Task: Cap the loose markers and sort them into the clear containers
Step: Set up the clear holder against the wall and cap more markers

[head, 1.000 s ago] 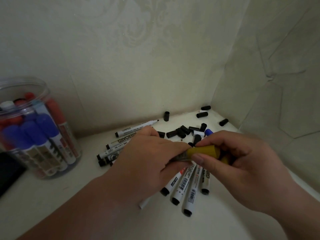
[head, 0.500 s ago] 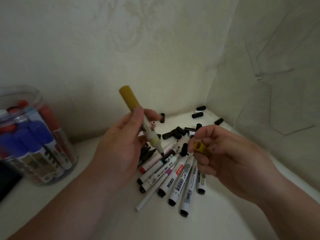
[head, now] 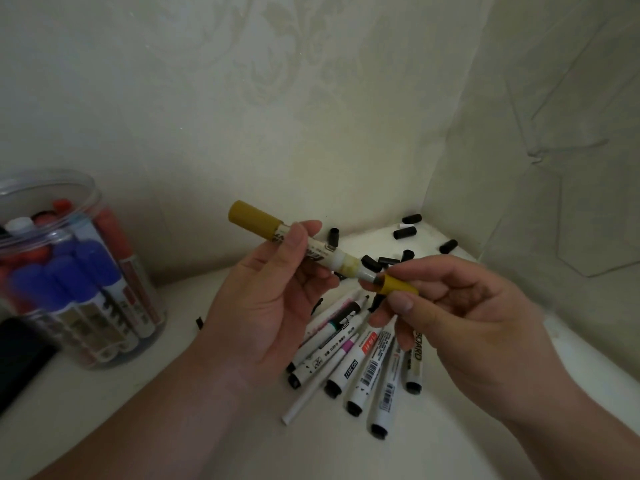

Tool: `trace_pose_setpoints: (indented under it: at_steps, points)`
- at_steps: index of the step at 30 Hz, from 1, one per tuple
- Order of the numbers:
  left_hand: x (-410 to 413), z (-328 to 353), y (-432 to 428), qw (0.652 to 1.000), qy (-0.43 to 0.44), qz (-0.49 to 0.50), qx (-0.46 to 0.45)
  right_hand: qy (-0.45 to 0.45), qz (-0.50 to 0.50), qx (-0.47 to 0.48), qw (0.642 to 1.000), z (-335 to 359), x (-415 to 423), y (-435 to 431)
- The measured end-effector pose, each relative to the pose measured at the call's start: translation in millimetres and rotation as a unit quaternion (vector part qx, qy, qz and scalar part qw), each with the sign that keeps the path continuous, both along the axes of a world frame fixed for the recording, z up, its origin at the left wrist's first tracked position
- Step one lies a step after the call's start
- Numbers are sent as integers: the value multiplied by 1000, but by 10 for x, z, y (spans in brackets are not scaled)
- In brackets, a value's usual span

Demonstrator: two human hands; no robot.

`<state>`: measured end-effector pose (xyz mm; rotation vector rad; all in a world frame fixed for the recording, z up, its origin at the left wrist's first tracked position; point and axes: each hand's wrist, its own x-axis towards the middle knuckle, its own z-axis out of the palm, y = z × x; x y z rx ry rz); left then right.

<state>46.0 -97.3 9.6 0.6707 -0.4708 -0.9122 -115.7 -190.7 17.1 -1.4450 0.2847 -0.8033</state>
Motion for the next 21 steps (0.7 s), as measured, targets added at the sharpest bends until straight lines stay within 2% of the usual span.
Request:
trace_pose_setpoints:
  at_steps: [12, 21]
  points:
    - [-52, 31, 18, 999, -38, -7, 10, -1, -51, -47, 998, 13, 3, 57]
    - [-48, -1, 3, 998, -54, -4, 7, -9, -49, -81, 995, -28, -9, 54]
